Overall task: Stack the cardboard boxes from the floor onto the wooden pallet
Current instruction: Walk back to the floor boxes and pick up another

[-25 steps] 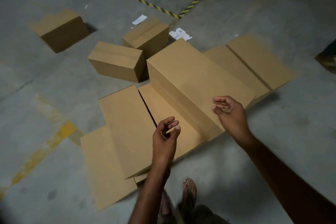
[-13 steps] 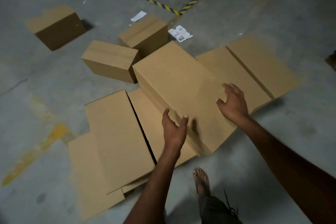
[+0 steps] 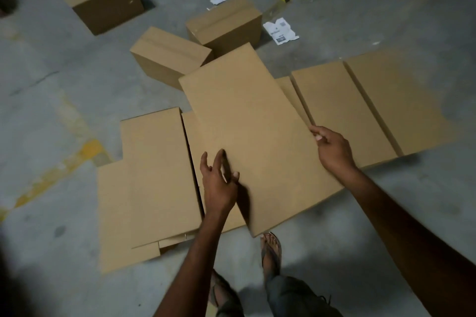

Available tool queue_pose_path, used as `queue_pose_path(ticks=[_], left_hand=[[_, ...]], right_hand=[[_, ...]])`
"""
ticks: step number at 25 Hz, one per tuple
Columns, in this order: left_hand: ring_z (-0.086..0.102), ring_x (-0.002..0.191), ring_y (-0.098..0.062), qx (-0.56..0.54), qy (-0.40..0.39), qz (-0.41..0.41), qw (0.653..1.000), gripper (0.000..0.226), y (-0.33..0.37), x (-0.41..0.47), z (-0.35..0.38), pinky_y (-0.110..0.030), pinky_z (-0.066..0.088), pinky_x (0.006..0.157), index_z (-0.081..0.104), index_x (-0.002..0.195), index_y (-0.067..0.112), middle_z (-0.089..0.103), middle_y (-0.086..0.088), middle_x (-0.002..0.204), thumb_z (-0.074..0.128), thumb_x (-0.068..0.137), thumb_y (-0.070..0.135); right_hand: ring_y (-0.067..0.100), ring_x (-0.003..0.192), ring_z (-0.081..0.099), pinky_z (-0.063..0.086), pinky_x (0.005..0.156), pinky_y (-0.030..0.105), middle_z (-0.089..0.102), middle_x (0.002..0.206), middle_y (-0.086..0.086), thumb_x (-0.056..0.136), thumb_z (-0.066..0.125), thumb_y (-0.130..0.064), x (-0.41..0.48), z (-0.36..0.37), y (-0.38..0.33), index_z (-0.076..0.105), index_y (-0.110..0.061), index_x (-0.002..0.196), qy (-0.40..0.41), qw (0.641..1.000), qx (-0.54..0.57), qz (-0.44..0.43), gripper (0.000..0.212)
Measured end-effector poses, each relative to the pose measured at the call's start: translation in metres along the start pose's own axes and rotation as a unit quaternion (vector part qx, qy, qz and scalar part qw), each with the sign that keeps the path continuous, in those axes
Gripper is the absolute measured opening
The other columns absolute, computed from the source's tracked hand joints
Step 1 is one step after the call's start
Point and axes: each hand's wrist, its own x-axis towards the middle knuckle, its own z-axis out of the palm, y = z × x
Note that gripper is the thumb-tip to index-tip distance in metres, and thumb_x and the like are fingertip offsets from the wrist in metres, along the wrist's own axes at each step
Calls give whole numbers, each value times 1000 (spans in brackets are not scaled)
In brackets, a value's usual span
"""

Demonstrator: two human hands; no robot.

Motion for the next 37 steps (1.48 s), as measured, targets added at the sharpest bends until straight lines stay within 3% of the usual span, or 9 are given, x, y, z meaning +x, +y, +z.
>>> queue_pose_path(ticks=[6,14,17,22,27,29,32,34,37], left_hand=[[42,144,-31,14,39,20,999,49,-31,-17,-35,-42,39,116,56,144,19,36,-10,161,65,96,12],[20,156,-13,-148,1,-73,986,84,-7,-31,-60,-42,23,126,32,160,34,18,7,170,49,91,78],[13,156,-8,-155,-10,-83,984,106,-11,-33,-69,-44,18,128,21,162,36,14,13,171,50,76,90],[34,150,-17,-162,48,-105,980,75,-28,-27,-86,-46,29,124,22,162,34,33,6,166,38,94,62],[57,127,-23,-145,22,-127,981,85,-36,-38,-107,-41,42,111,13,162,43,58,9,145,45,85,57],[67,112,-24,-157,27,-120,980,82,-43,-39,-130,-44,51,102,26,157,44,71,10,120,58,82,51],[70,111,-15,-180,21,-89,979,58,-48,-39,-184,-42,53,101,49,142,43,71,14,123,68,87,45],[73,104,-9,-210,2,-89,974,47,-42,-45,-220,-33,56,94,58,137,36,74,13,119,72,92,39],[75,98,-9,-222,-10,-108,969,41,-36,-74,-269,-30,58,83,64,131,28,76,10,115,73,92,39]], right_hand=[[-11,91,67,48,80,8,74,104,-13,100,55,3,-43,19,-38,71,-19,126,-107,979,171,-40,38],[-15,111,59,45,100,10,68,125,1,94,64,7,-68,72,-50,76,-11,116,-182,968,133,-113,31],[6,127,56,45,109,27,62,129,-2,87,80,-12,-57,87,-48,71,-25,119,-113,987,107,-46,36],[24,156,15,25,124,48,17,170,-4,73,85,-60,-30,88,-35,12,-44,162,-196,979,5,59,116],[9,154,14,19,121,32,13,170,-12,85,81,-45,-39,107,-50,4,-52,160,-309,949,67,1,108],[6,153,17,19,121,30,17,169,-14,80,84,-50,-48,104,-68,11,-55,159,-314,947,63,-26,107],[2,148,30,29,121,29,30,163,-20,69,87,-60,-70,91,-108,25,-50,158,-319,944,70,-43,109],[-9,127,44,38,101,10,41,144,-30,79,85,-45,-91,78,-145,29,-45,157,-305,947,82,-57,97],[1,108,52,41,84,16,48,132,-19,85,82,-33,-130,67,-197,24,-34,160,-303,947,86,-62,95]])
